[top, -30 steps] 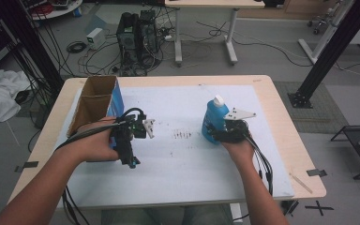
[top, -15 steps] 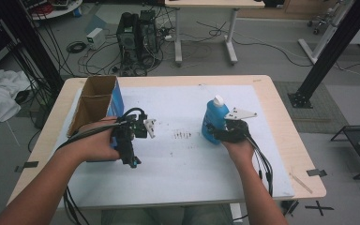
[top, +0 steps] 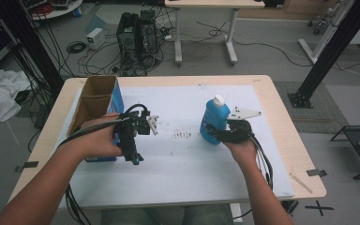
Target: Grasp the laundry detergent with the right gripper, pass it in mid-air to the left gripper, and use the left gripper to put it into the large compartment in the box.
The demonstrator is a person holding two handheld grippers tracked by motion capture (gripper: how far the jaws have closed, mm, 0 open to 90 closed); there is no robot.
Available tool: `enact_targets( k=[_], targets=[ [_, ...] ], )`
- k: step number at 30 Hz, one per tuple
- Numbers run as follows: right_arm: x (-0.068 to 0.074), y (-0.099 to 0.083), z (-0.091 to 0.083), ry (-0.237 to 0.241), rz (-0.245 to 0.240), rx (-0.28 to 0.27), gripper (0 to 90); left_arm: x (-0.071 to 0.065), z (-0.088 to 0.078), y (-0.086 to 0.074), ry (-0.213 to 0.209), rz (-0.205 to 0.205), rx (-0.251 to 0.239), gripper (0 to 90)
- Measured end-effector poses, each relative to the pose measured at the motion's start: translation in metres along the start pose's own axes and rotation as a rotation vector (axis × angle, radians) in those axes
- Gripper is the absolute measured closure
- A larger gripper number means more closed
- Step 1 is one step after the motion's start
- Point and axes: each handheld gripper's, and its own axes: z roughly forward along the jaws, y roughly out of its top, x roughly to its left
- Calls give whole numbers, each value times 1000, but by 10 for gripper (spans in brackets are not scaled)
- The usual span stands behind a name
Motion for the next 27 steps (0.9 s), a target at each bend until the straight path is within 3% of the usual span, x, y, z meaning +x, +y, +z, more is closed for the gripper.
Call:
enact_targets(
  k=[1,9,10,15,21,22,27],
  targets=[
    [2,2,-1,12,14,-4,459,0,-1,1,4,5,5,46],
    [16,16,-10,124,-59,-12,460,5,-10,11,14,10,13,45],
    [21,18,-12,156,-30,15,460,5,-12,12,13,16,24,46],
    [32,25,-13,217,-111,-7,459,7,-15,18,17,23,21,46],
    [41,26,-9,309,-133,-3,458,8,-20,28,14,44,33,45],
    [42,26,-7,313,-159,-5,458,8,-20,29,15,46,34,46],
    [47,25,-1,365,-189,9,457,7,-22,35,21,58,41,46]
  ],
)
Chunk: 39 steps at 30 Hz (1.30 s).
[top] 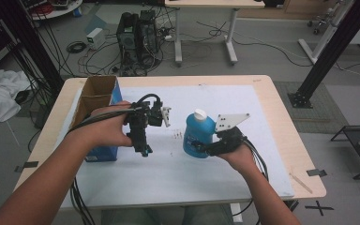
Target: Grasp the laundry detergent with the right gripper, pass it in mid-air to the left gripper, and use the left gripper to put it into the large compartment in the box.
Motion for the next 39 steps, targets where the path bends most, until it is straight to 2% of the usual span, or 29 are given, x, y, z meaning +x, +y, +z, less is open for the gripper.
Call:
enact_targets(
  k=[9,10,19,23,24,27,28,30,31,32,33,34,36,37,38,39],
  targets=[
    [2,1,11,65,-40,12,456,0,2,8,-14,8,1,46],
    [4,2,11,72,-23,28,456,1,2,10,-13,17,7,46],
    [10,5,26,132,-52,31,456,3,-2,23,-23,38,6,45],
    [11,6,31,146,-68,45,455,4,-4,28,-32,41,0,46],
    [10,6,33,152,-84,42,456,4,-4,29,-39,42,1,45],
    [12,7,36,158,-78,41,456,3,-5,33,-49,50,1,46],
    [11,8,38,165,-103,32,456,4,-6,34,-39,57,4,46],
    [14,9,39,169,-90,39,456,4,-6,36,-43,59,6,45],
    [12,10,42,171,-118,20,456,4,-7,37,-48,56,5,45],
    [15,10,42,183,-94,40,455,4,-7,38,-46,63,6,46],
    [16,11,44,185,-95,44,456,4,-8,38,-52,66,11,45],
    [16,12,45,185,-104,36,456,4,-8,39,-42,71,14,45],
    [16,13,49,193,-125,27,456,3,-8,40,-54,72,11,45],
    [15,14,51,179,-148,15,456,2,-8,41,-49,71,6,45],
    [17,14,52,197,-123,32,456,2,-8,42,-58,68,5,45],
    [17,14,53,195,-124,31,456,1,-7,42,-59,70,2,45]
  ],
)
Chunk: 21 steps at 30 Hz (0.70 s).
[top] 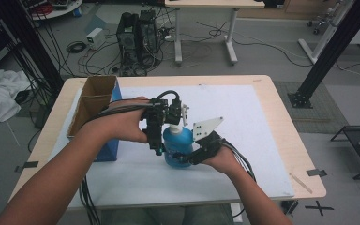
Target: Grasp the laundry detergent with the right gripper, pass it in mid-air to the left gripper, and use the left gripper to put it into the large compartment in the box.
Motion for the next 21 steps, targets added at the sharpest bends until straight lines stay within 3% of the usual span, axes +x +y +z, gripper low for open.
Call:
enact_targets(
  k=[11,12,21],
  targets=[
    [0,12,14,17,-64,-27,456,-1,6,7,4,5,34,45],
    [3,12,14,29,-30,0,456,-1,6,7,-1,5,37,45],
    [5,16,19,52,-15,-2,461,-3,11,9,-14,13,50,46]
  ],
)
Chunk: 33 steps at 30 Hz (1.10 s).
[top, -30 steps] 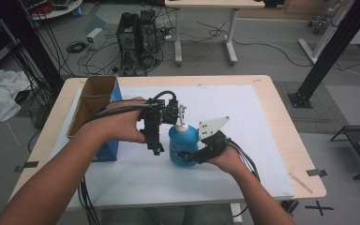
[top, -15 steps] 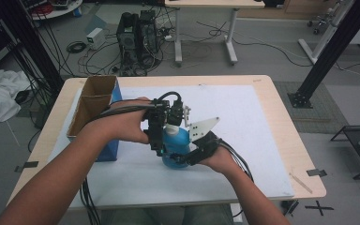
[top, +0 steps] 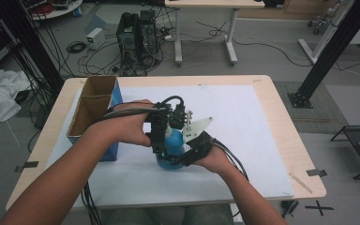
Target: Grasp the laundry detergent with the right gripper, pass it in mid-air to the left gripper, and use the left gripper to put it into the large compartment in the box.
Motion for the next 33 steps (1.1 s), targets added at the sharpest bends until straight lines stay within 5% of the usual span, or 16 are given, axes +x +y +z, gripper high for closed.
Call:
enact_targets(
  k=[5,7,10,14,25,33],
  targets=[
    [1,1,1,-5,-7,8,461,-1,3,3,6,6,14,46],
    [0,1,1,-9,-16,8,461,-3,4,3,-11,-28,19,46],
    [7,2,1,17,72,18,461,-2,5,5,18,1,30,46],
    [3,2,1,-14,5,-10,462,-4,7,5,3,-17,41,98],
    [5,3,2,-4,25,-3,461,-4,7,6,10,-14,51,171],
    [1,2,2,-15,-18,11,461,-5,5,6,18,-21,50,216]
  ],
)
